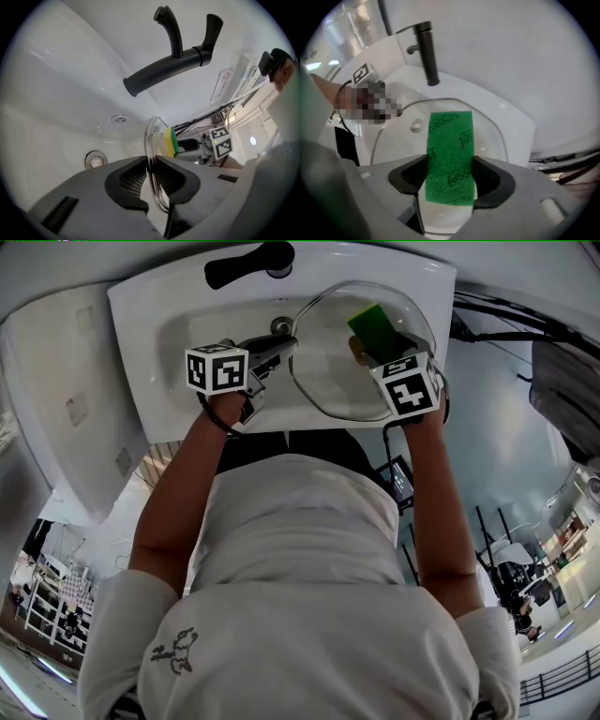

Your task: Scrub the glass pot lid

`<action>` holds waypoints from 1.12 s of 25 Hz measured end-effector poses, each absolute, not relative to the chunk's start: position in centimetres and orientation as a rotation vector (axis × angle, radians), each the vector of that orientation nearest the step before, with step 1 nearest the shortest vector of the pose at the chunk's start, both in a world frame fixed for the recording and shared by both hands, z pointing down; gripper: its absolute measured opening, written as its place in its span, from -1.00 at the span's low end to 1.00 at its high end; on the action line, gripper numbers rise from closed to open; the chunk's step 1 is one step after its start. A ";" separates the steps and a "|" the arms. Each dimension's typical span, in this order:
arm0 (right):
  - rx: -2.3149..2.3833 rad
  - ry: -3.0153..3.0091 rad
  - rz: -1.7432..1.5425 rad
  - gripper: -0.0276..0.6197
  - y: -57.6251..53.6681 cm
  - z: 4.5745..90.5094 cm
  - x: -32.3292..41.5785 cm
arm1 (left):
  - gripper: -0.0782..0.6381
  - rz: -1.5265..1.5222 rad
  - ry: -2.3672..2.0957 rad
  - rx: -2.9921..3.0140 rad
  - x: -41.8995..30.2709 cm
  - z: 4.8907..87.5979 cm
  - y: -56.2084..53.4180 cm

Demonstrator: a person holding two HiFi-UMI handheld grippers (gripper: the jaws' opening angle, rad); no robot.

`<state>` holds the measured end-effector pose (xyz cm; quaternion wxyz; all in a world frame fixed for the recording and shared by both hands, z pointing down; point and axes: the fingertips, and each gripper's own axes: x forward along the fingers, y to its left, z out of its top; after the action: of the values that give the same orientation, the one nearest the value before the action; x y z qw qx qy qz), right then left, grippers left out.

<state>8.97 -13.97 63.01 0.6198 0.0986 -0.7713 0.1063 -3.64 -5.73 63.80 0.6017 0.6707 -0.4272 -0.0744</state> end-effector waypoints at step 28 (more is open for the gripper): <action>0.051 -1.825 0.257 -0.01 -5.7 63.8 3.5 | -0.61 -0.214 -1.032 1.525 -3.8 63.9 -5.7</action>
<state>3.54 -5.71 63.85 0.6042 0.0221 -0.7888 0.1109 -3.79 -5.69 63.90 0.6004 0.6579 -0.4453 -0.0921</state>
